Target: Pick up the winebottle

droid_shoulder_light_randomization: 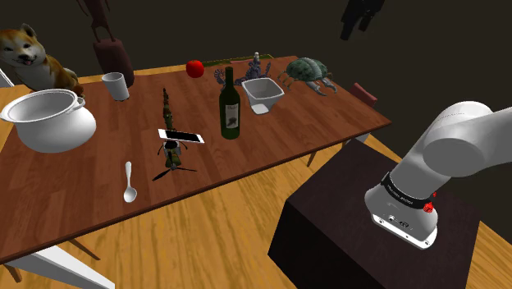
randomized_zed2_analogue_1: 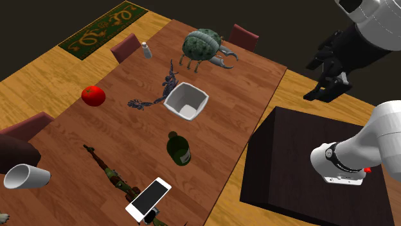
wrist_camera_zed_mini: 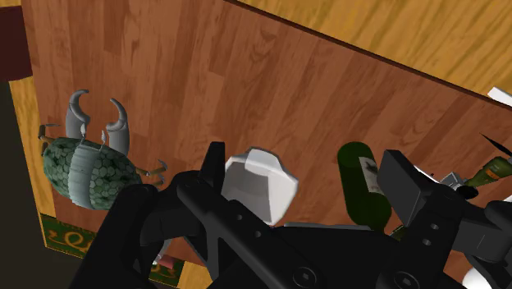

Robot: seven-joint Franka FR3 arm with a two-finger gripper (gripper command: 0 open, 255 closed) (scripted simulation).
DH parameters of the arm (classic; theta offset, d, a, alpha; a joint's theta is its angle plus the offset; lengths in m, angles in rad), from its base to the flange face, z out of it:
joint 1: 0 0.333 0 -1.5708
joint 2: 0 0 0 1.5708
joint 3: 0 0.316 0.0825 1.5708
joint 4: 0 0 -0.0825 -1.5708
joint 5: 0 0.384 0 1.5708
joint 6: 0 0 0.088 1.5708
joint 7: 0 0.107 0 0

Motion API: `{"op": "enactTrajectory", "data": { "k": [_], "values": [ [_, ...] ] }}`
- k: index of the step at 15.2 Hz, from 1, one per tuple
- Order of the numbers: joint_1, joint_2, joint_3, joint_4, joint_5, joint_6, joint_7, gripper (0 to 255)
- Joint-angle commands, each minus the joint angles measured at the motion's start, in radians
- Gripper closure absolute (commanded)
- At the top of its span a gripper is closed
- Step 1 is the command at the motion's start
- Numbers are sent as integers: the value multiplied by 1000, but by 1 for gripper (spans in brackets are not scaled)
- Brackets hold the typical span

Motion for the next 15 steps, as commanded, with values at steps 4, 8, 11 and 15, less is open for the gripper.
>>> {"op": "enactTrajectory", "data": {
  "k": [4,8,11,15],
  "values": [
    [5,89,26,13,21,71,48,0],
    [11,217,58,50,43,157,108,0],
    [14,319,81,91,53,214,152,0],
    [18,460,110,165,58,278,209,0]
  ]
}}
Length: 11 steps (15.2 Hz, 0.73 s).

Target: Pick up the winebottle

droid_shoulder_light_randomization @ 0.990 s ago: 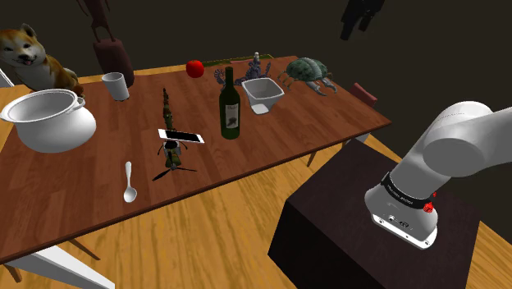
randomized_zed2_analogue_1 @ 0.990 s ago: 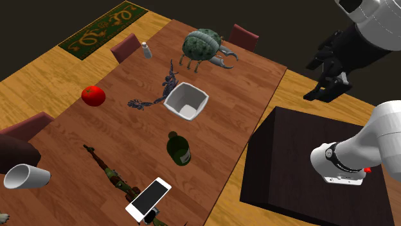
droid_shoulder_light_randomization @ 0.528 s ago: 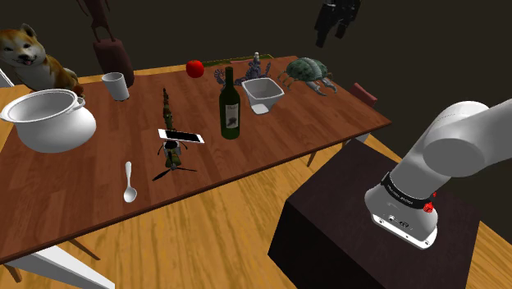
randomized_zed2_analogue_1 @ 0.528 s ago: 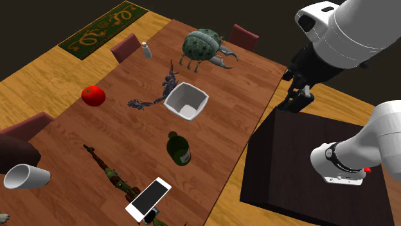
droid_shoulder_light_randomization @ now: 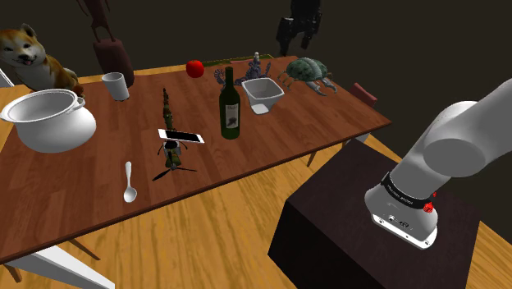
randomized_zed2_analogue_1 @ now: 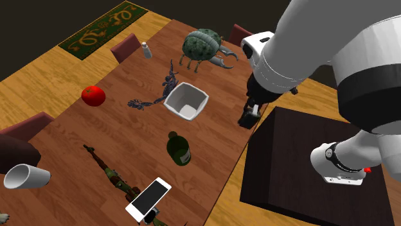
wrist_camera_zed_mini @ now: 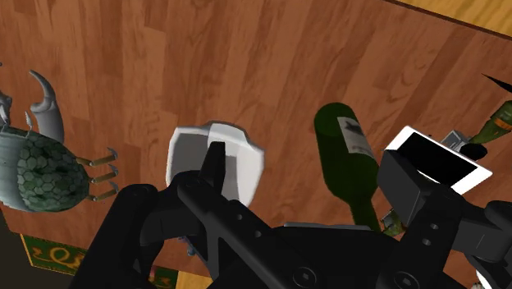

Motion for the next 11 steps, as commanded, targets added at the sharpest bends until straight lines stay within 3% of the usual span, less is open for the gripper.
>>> {"op": "enactTrajectory", "data": {
  "k": [1,11],
  "values": [
    [3,82,16,52,1,29,33,0],
    [26,459,61,345,-29,105,167,0]
  ]
}}
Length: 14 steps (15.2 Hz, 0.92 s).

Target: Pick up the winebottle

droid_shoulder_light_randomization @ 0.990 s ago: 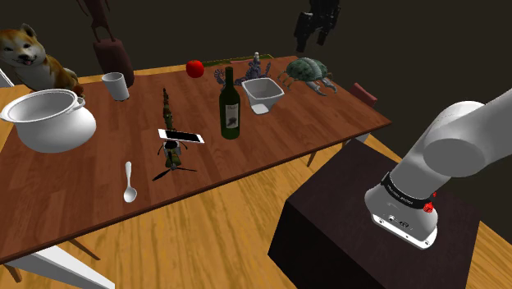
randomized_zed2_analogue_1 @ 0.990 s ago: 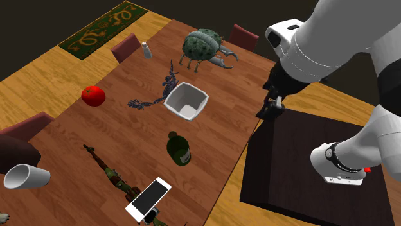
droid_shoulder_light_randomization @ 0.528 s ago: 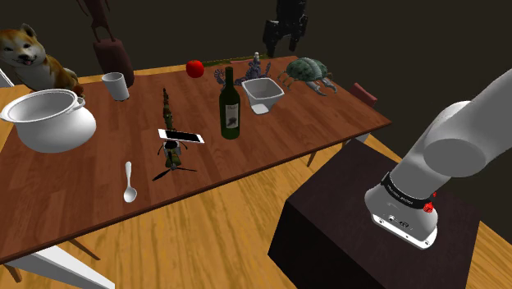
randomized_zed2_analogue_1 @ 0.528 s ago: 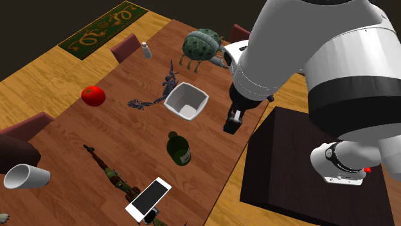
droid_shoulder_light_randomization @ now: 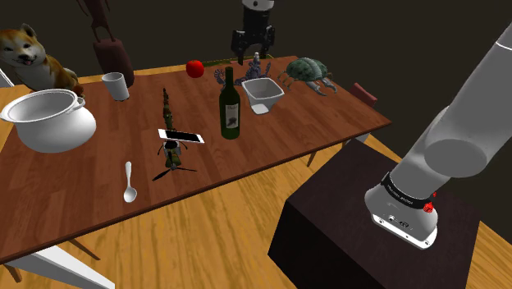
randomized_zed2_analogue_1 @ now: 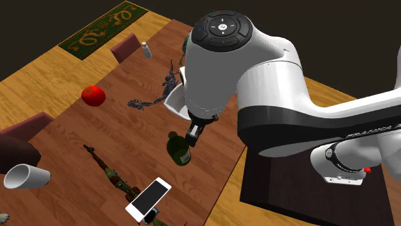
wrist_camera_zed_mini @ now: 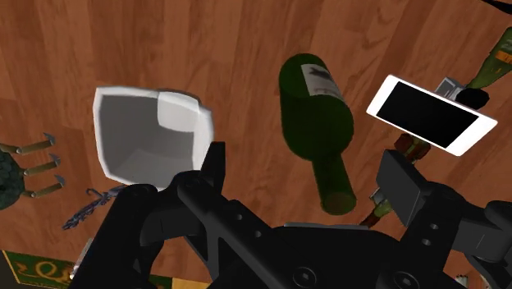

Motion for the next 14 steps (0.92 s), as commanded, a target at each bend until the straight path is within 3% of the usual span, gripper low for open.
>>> {"op": "enactTrajectory", "data": {
  "k": [1,6,14],
  "values": [
    [6,86,3,73,-10,11,21,0],
    [34,292,5,293,-32,-4,75,0],
    [35,319,1,229,-40,86,83,0]
  ]
}}
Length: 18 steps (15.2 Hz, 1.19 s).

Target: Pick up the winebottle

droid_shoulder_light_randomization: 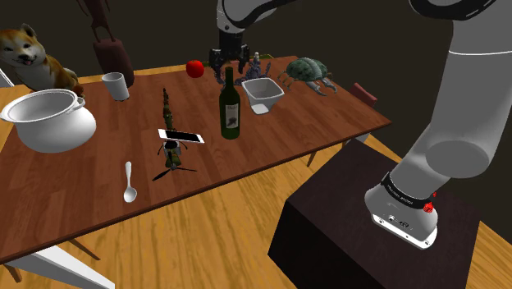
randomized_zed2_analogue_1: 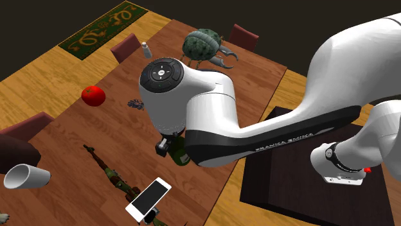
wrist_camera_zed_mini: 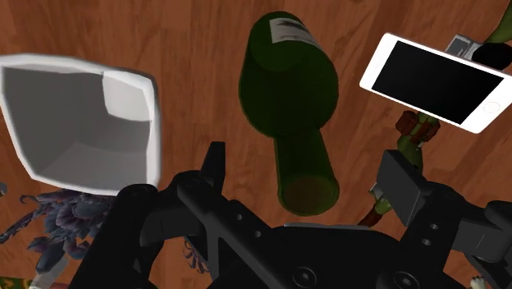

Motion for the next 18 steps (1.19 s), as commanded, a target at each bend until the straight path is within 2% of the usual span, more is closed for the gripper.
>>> {"op": "enactTrajectory", "data": {
  "k": [1,2,3,12,18],
  "values": [
    [1,4,0,-13,-2,18,2,0],
    [1,4,0,-13,-2,18,2,0],
    [0,5,-1,-10,-2,16,2,255],
    [1,4,0,-13,-2,18,2,255],
    [0,-16,2,39,5,-54,-4,255]
  ]
}}
